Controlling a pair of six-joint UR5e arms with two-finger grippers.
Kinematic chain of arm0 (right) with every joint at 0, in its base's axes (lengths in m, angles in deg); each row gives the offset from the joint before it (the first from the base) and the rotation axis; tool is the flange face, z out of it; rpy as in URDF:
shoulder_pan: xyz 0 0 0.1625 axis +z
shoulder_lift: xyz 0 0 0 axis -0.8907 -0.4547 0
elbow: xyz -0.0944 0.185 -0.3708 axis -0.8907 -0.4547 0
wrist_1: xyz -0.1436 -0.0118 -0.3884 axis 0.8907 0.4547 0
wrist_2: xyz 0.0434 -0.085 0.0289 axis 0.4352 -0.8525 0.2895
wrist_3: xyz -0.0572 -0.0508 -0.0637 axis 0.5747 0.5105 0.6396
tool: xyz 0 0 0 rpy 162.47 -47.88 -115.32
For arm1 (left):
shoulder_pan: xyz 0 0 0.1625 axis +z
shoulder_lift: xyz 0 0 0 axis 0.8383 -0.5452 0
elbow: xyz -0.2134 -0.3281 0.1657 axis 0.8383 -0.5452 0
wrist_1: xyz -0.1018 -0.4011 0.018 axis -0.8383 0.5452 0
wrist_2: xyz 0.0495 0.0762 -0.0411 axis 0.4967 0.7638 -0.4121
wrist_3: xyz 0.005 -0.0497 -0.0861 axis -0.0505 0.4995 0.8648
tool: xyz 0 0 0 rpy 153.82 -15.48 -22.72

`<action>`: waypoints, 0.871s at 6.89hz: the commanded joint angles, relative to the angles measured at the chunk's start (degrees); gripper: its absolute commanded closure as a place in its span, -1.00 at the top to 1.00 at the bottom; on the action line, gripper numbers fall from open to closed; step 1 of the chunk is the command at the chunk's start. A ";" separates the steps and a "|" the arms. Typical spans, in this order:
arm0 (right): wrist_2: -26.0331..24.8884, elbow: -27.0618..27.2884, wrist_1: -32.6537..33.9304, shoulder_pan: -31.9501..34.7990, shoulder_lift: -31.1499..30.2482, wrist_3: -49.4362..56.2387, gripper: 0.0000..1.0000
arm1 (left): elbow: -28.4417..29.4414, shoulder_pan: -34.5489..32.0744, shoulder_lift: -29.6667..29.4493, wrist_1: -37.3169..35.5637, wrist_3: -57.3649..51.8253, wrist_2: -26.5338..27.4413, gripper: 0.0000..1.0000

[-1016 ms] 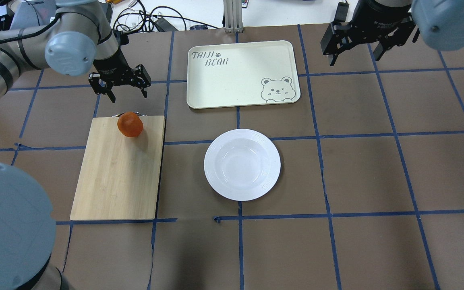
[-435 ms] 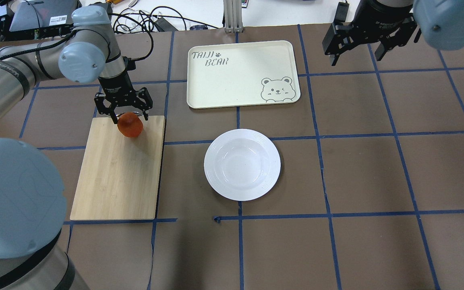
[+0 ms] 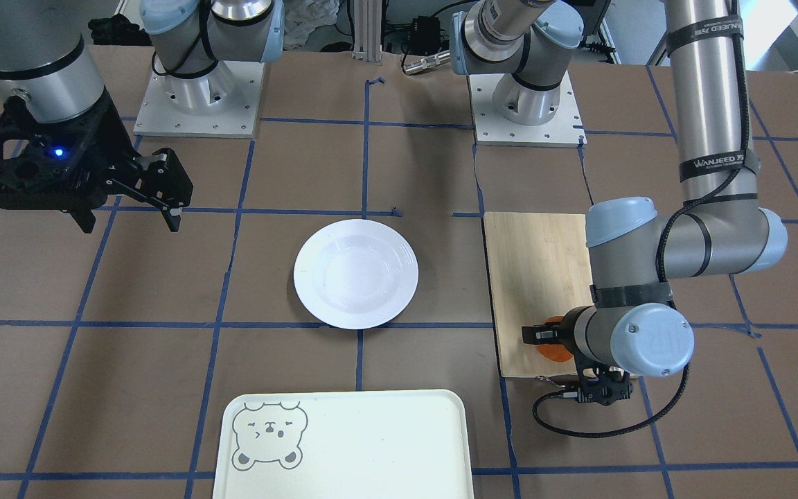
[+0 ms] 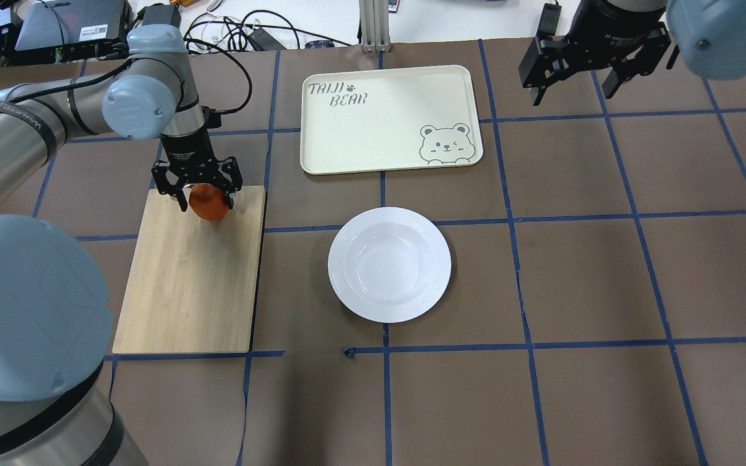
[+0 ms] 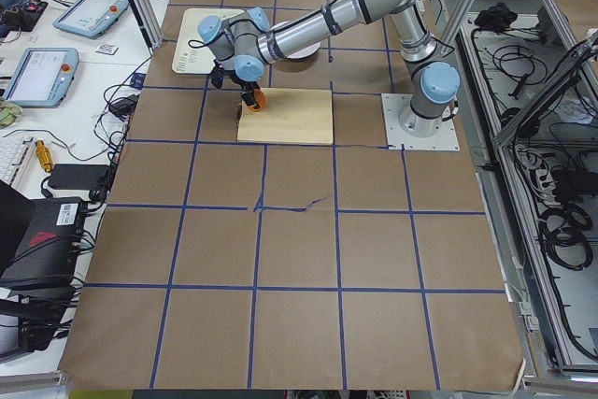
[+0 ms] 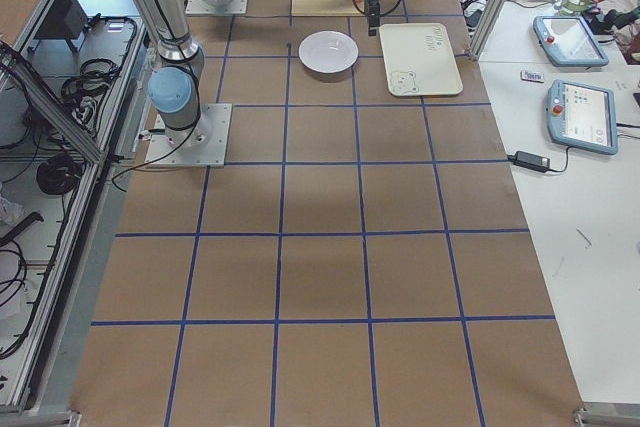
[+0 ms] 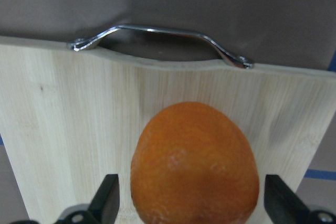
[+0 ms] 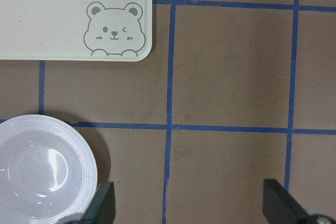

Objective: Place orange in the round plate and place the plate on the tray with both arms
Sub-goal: 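Close the left gripper on the orange and lift it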

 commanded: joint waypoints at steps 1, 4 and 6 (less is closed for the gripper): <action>0.15 0.00 0.00 -0.05 -0.07 -0.06 1.00 | 0.36 -0.01 0.12 -0.61 0.09 -0.06 -0.40; 0.15 0.00 0.00 -0.05 0.02 0.03 1.00 | 0.02 -3.50 4.93 0.35 2.88 -7.77 -0.83; 0.15 0.00 -0.09 -0.05 0.02 -0.06 1.00 | 0.10 -13.14 7.31 3.33 12.67 -13.65 -0.83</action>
